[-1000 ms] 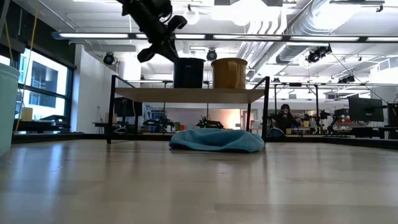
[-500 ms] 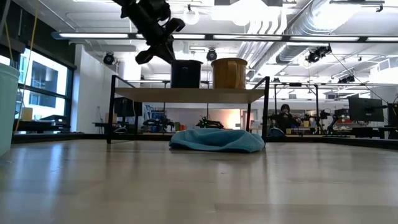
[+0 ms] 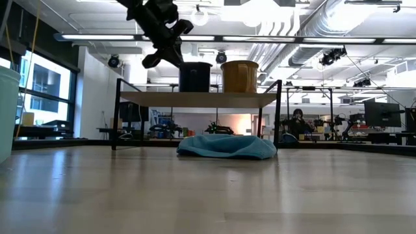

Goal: Stack small to large cups/mugs on shelf
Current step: Put the dark blue mug on the shelf

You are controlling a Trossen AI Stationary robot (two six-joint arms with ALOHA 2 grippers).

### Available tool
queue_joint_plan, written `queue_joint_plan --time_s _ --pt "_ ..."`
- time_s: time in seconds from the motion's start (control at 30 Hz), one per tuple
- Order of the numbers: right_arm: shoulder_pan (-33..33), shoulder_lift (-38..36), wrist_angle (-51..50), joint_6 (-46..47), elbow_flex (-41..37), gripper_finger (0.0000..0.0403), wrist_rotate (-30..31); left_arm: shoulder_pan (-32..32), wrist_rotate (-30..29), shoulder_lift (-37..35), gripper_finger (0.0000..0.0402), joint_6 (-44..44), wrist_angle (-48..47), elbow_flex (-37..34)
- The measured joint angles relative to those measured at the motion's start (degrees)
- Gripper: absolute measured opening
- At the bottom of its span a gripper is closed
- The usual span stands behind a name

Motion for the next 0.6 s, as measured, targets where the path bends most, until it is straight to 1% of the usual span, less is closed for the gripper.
queue_joint_plan --time_s 0.43,0.6 --pt "-1.26 0.02 -0.01 0.08 0.0 0.0073 -1.44 0.02 1.15 0.13 0.0003 0.39 -0.28 -0.04" --pt "-1.24 0.01 -0.01 0.69 0.0 0.0073 -1.44 1.12 3.34 0.43 0.0003 -0.24 -0.66 -0.13"
